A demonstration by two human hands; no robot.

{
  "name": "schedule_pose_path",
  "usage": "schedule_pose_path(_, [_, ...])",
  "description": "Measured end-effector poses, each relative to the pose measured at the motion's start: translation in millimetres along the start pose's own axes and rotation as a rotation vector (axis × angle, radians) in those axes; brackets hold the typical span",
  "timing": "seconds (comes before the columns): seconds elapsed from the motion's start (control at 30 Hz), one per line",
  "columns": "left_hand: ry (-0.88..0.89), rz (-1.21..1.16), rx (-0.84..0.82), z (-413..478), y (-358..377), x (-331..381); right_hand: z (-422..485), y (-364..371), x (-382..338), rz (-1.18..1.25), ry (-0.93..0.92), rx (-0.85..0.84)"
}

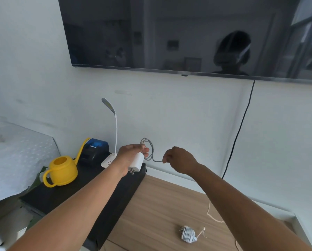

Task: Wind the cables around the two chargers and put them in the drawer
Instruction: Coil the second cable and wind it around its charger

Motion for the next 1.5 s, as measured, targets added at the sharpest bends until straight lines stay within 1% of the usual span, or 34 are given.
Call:
schedule_pose_path(0.07, [0.001,0.026,-0.025,0,7,-1,3,3,-3,-0.013,-0.008,-0.04])
schedule_pose_path(0.17, [-0.004,0.106,-0.028,2,13,-3,5,12,-11,-0.077,-0.048,-0.192])
schedule_pose_path(0.23, [-0.006,0.125,-0.022,4,15,-5,3,14,-17,-0.052,-0.075,-0.247])
schedule_pose_path(0.3, [-0.005,0.156,-0.023,4,16,-7,3,6,-18,0.064,-0.078,-0.185])
schedule_pose_path(0.4, [0.0,0.207,-0.06,3,21,-9,4,-9,-9,0.311,-0.034,-0.003])
schedule_pose_path(0.5, [-0.019,0.29,-0.087,2,24,-13,4,-15,-4,0.435,-0.046,0.093])
schedule_pose_path(0.57, [-0.02,0.342,-0.116,2,26,-15,4,-16,-6,0.445,-0.069,0.117])
schedule_pose_path(0.7, [-0.021,0.349,-0.224,2,33,-17,4,-15,-11,0.381,-0.094,0.125])
schedule_pose_path(0.83, [-0.039,0.318,-0.259,0,34,-18,4,-18,-9,0.297,-0.077,0.167])
schedule_pose_path(0.93, [-0.079,0.355,-0.274,-2,35,-20,6,-19,-8,0.261,-0.097,0.157])
schedule_pose_path(1.03, [-0.104,0.372,-0.281,-2,32,-23,7,-22,-1,0.218,-0.066,0.157])
schedule_pose_path(1.2, [-0.101,0.345,-0.214,-4,18,-16,3,-33,33,0.174,0.092,0.247])
schedule_pose_path(1.4, [-0.123,0.2,-0.05,-6,-17,-4,-10,-47,80,0.161,0.254,0.352])
schedule_pose_path(1.5, [-0.143,0.159,0.067,-6,-39,-1,-16,-52,102,0.171,0.318,0.39])
Point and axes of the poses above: each hand's wrist, its own z-axis towards the middle knuckle, its own y-axis out of the palm, x = y × z, the point moved 7 cm from there along z, towards the middle knuckle, and after that the axes turned 13 degrees about -x, right-handed, at the moved point
